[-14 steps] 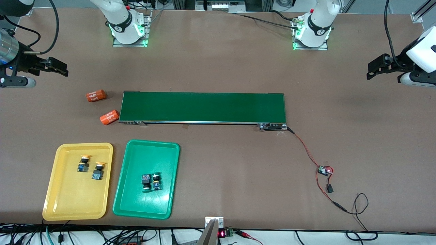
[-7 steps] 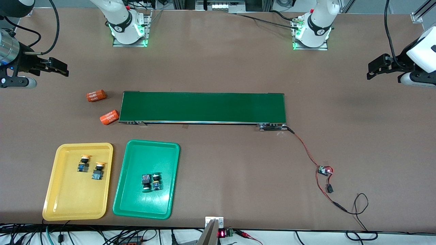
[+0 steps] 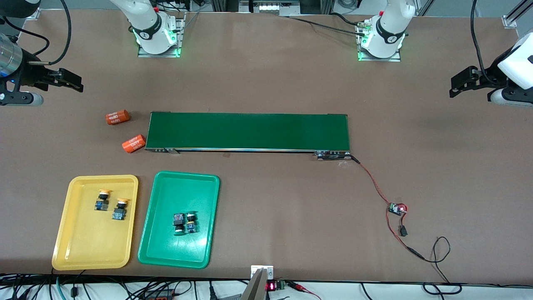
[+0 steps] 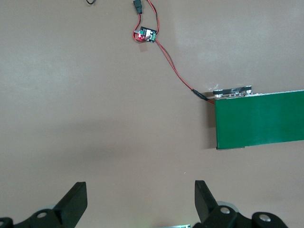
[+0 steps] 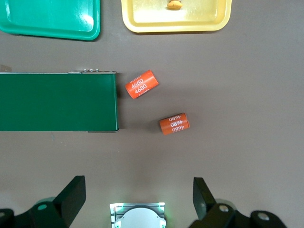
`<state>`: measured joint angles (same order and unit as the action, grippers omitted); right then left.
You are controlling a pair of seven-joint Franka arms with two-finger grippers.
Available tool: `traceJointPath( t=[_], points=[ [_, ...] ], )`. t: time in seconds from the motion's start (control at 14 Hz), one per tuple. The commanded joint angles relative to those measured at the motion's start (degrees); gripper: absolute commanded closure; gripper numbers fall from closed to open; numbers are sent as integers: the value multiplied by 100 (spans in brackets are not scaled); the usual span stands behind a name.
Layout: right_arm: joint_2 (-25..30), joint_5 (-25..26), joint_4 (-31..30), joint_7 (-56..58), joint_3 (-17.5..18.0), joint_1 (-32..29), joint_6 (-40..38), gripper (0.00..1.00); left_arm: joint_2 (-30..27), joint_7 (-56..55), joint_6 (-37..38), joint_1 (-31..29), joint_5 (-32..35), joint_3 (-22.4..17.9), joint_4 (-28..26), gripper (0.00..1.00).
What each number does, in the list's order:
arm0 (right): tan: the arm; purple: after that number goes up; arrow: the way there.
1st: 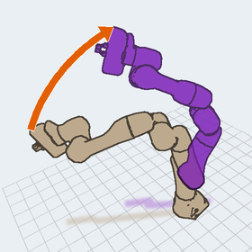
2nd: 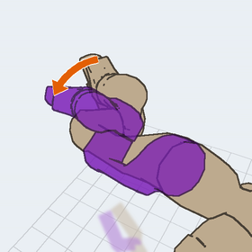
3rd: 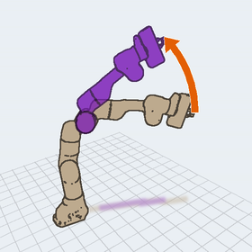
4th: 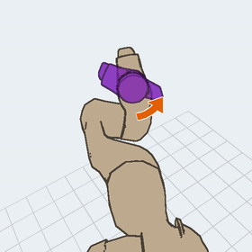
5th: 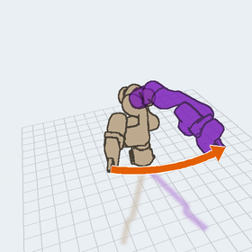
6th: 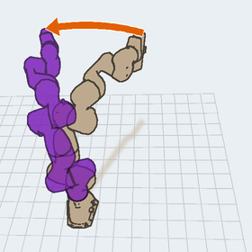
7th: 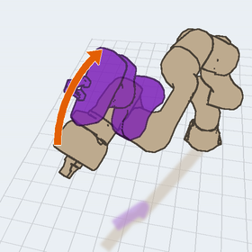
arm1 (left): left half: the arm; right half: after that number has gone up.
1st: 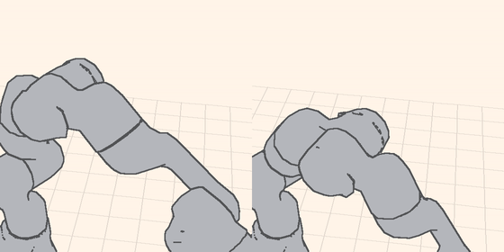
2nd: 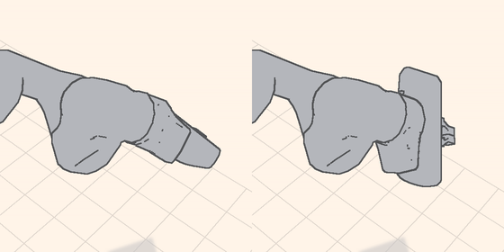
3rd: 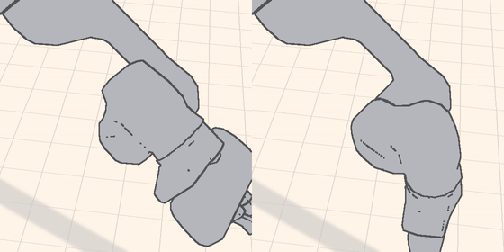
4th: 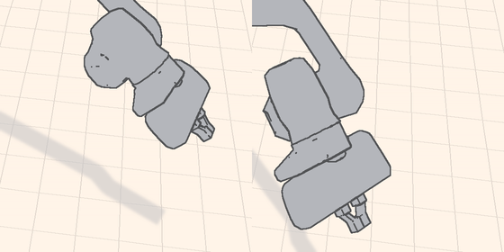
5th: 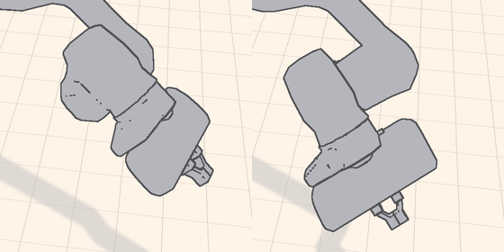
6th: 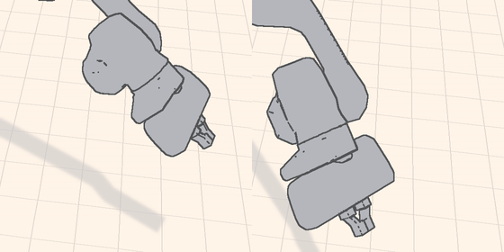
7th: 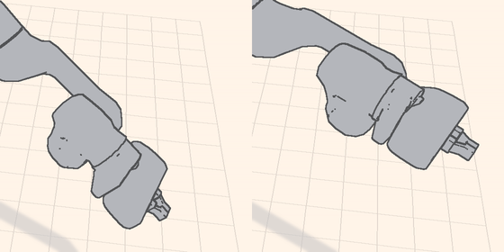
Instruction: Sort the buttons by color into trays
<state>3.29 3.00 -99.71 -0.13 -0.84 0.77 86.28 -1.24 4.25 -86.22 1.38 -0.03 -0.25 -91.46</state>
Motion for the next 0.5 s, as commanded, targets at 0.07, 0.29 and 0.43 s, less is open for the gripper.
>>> traceJointPath(
  t=[0.07, 0.29, 0.43],
  points=[
    [67, -62, 39, -119, 223, 28, -32, 0, 63, 102, 140, -41, 100, -1, 173, 0],
    [58, -106, 39, -127, 268, 28, 12, 0, 63, 76, 140, -24, 100, 16, 173, 0],
    [58, -106, 39, -127, 268, 28, 21, 0, 63, 76, 140, -24, 100, 16, 173, 0]
  ],
)
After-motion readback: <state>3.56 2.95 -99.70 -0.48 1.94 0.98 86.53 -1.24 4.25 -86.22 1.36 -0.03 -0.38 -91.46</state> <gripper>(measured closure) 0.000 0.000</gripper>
